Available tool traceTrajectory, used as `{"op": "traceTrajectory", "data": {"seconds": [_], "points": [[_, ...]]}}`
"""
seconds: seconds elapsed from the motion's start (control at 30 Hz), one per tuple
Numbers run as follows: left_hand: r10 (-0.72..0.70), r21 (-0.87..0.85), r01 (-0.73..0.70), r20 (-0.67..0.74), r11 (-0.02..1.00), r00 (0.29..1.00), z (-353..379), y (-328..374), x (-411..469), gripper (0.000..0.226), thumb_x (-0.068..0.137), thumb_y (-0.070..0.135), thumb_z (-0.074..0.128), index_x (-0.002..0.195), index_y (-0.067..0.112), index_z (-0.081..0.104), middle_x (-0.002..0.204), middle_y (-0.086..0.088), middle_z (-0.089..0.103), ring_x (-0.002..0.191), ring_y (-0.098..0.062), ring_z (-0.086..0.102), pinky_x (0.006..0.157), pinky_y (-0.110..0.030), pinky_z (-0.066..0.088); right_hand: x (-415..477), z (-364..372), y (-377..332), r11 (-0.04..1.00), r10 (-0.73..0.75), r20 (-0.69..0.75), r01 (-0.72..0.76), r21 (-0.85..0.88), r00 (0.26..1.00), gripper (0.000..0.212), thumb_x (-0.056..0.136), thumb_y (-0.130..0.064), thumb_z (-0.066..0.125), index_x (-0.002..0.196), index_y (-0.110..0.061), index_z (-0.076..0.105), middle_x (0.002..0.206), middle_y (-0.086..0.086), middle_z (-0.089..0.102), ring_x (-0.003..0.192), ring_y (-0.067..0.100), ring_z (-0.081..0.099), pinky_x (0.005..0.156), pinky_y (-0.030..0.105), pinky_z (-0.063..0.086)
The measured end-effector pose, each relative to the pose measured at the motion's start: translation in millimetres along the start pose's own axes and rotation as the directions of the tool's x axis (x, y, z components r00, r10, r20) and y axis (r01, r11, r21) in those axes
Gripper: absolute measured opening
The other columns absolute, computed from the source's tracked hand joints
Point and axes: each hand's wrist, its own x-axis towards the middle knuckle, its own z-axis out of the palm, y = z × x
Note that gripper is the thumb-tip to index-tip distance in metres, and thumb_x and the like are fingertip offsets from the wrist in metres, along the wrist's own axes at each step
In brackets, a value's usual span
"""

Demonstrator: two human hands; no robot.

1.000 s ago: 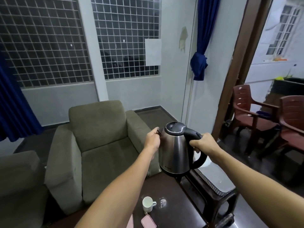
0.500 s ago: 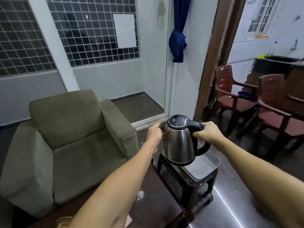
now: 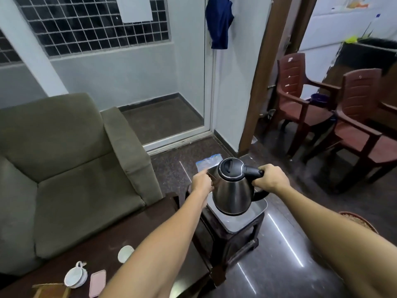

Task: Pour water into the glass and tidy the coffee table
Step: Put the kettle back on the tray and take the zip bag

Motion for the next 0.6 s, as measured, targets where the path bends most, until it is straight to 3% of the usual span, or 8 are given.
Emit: {"op": "traceTrajectory", "data": {"seconds": [0.17,0.27,0.4,0.5,0.6], "points": [[-0.089,-0.027,0.087,-0.067,0.996,0.994,14.1,-27.8,21.0,0.033,0.093,0.011,0.046,0.111,0.017,0.074,0.066,0.004,0.057,0.061,-0.016,0.055,0.060,-0.027,0.049,31.4,20.5,20.3,0.997,0.018,0.069,-0.012,-0.081,0.997,0.016,0.069,-0.019,0.071,0.076,-0.028,0.061,0.081,0.002,0.065,0.080,0.029,0.063,0.068,0.032,0.050],[-0.133,-0.026,0.132,-0.034,0.991,0.991,23.7,-45.9,31.9,0.033,0.098,0.011,0.042,0.092,0.022,0.073,0.071,0.001,0.050,0.073,-0.017,0.052,0.071,-0.030,0.047,46.5,33.9,35.4,0.991,0.031,0.084,-0.020,-0.130,0.996,0.019,0.072,-0.017,0.072,0.082,-0.029,0.060,0.083,0.003,0.063,0.078,0.030,0.059,0.068,0.033,0.047],[-0.186,-0.033,0.184,-0.037,0.982,0.982,33.9,-67.3,45.9,0.039,0.101,0.010,0.037,0.113,0.028,0.070,0.087,-0.003,0.051,0.092,-0.019,0.053,0.083,-0.029,0.053,65.3,51.3,54.1,0.989,0.056,0.098,-0.042,-0.143,0.994,0.019,0.074,-0.014,0.069,0.082,-0.029,0.059,0.084,0.005,0.063,0.079,0.031,0.059,0.069,0.034,0.048],[-0.218,-0.053,0.215,-0.045,0.975,0.975,40.0,-79.1,55.3,0.038,0.101,0.009,0.037,0.102,0.029,0.069,0.084,0.000,0.055,0.094,-0.018,0.056,0.083,-0.029,0.054,79.7,60.2,64.2,0.989,0.061,0.123,-0.043,-0.142,0.991,0.019,0.074,-0.011,0.068,0.082,-0.027,0.060,0.081,0.005,0.064,0.077,0.032,0.061,0.065,0.032,0.046],[-0.233,-0.060,0.231,-0.042,0.971,0.972,45.4,-85.5,61.2,0.040,0.100,0.007,0.038,0.110,0.029,0.071,0.095,-0.002,0.062,0.100,-0.019,0.061,0.083,-0.029,0.055,95.4,66.2,73.7,0.990,0.075,0.164,-0.054,-0.130,0.984,0.019,0.073,-0.011,0.069,0.077,-0.026,0.058,0.081,0.005,0.066,0.079,0.031,0.063,0.064,0.030,0.046]]}}
